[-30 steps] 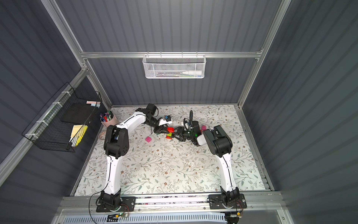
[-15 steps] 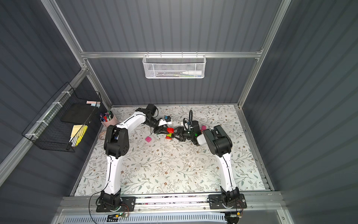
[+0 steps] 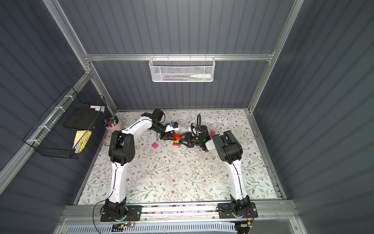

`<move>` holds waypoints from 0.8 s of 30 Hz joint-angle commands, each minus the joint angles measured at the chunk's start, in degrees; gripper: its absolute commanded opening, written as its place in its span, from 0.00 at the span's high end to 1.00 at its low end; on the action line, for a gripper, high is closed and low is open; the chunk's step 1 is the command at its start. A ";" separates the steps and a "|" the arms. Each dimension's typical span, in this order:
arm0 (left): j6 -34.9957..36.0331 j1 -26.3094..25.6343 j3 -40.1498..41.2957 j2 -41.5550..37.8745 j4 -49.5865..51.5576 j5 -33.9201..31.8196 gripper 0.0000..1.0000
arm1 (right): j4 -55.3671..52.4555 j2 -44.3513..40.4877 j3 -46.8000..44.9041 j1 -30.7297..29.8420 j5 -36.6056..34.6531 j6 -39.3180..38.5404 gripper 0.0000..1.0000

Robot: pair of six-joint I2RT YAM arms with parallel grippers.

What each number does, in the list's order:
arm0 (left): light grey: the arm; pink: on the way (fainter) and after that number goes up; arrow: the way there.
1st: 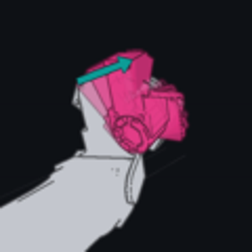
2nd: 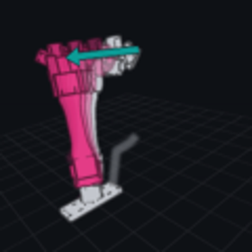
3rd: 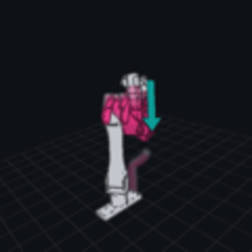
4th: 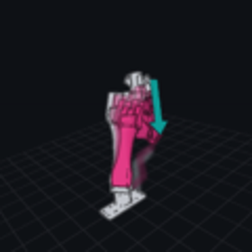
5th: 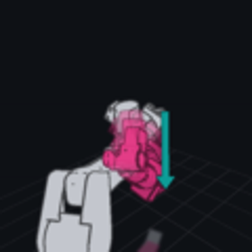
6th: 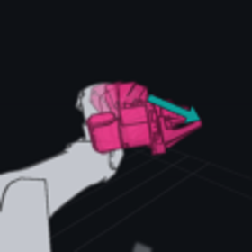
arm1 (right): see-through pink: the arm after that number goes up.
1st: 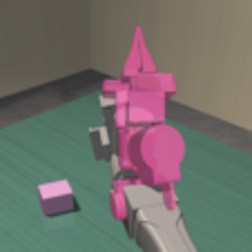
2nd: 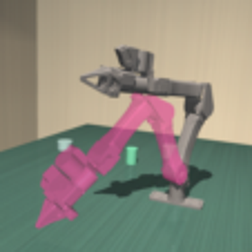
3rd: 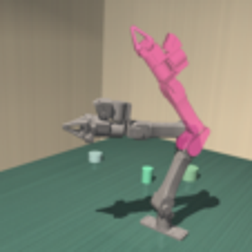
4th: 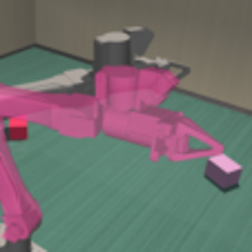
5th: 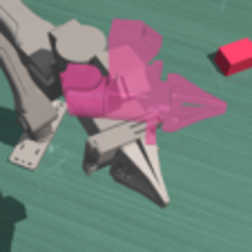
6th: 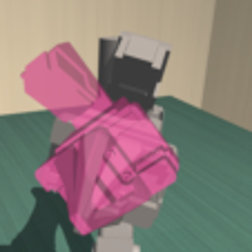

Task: Assemble the letter s with lego
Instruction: Assemble the lego brick with the lego brick.

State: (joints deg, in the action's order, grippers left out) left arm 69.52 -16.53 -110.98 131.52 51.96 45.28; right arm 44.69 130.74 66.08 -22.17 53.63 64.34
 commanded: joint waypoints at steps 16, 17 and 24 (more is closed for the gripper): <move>-0.54 0.45 5.33 -0.89 2.10 -4.38 0.73 | -8.21 3.69 -1.31 0.05 -0.81 -1.83 0.42; -0.44 0.48 5.73 -1.00 1.88 -5.44 0.73 | -8.37 3.67 -1.31 0.03 -0.81 -1.86 0.42; 2.30 0.45 6.64 -1.47 2.26 -6.60 0.73 | -9.57 3.23 -1.39 0.03 -0.71 -2.81 0.43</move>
State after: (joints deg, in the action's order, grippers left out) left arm 70.00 -16.38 -106.78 129.71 49.28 45.36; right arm 43.83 130.80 66.32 -22.17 54.57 63.07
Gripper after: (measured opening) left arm 0.364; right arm 0.574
